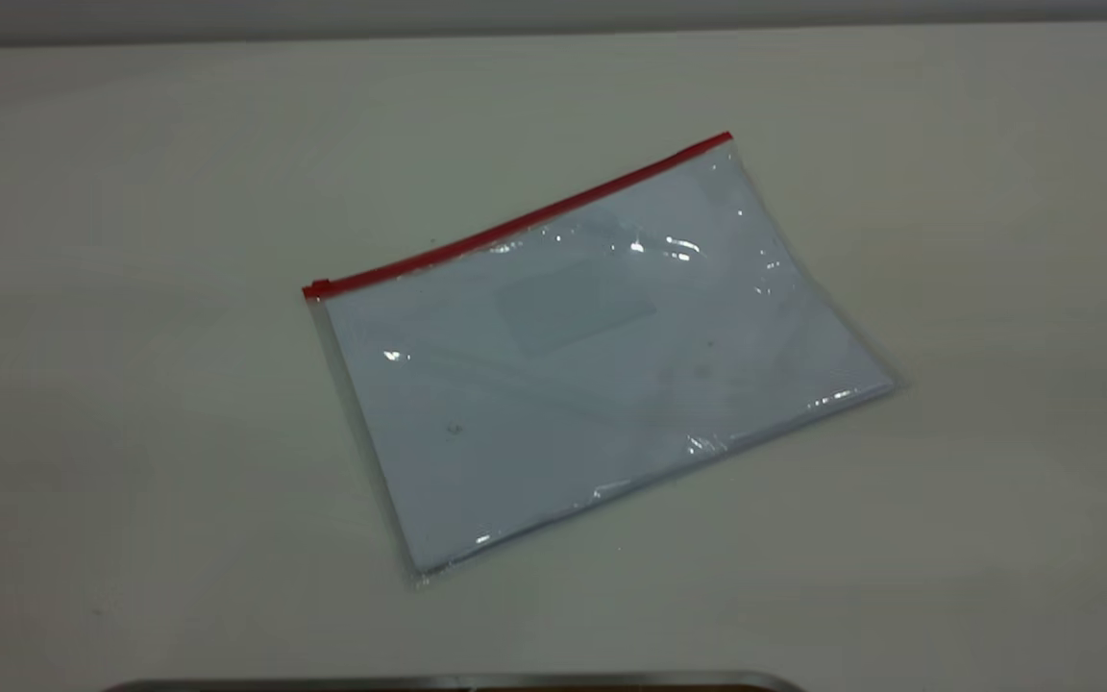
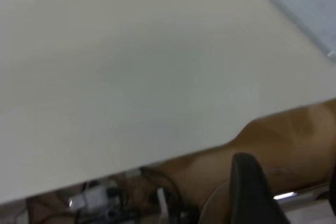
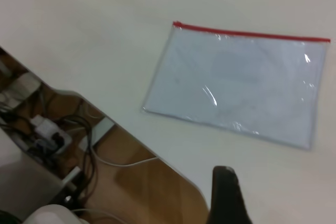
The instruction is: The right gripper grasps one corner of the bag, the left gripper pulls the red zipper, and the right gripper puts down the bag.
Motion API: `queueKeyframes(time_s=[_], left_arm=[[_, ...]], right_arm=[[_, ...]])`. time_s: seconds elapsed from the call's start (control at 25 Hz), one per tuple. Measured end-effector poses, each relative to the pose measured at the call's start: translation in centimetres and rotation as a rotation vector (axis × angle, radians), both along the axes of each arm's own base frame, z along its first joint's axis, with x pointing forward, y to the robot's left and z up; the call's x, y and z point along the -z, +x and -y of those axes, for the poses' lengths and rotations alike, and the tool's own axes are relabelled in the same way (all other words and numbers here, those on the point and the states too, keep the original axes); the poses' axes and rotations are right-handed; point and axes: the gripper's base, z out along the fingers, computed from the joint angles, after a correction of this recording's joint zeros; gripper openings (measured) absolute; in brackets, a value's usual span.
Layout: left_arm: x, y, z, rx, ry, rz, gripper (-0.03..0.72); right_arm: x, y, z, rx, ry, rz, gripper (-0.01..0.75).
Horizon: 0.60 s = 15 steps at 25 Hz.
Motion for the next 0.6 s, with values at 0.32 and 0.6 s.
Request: queueKeyframes(time_s=[0.32,0.6], left_arm=[[1.3,0.1,0.0,-0.007,0.016,-0.038,0.424],[2.0,0.3,0.0,-0.006,0.017,-0.046,0.424]], right_arm=[[3.5,-2.0,1.9,0.189,-0.083,0.043,0.551],[6.0,-1.4,3.4,0.382,-0.112,0.020,0.551]])
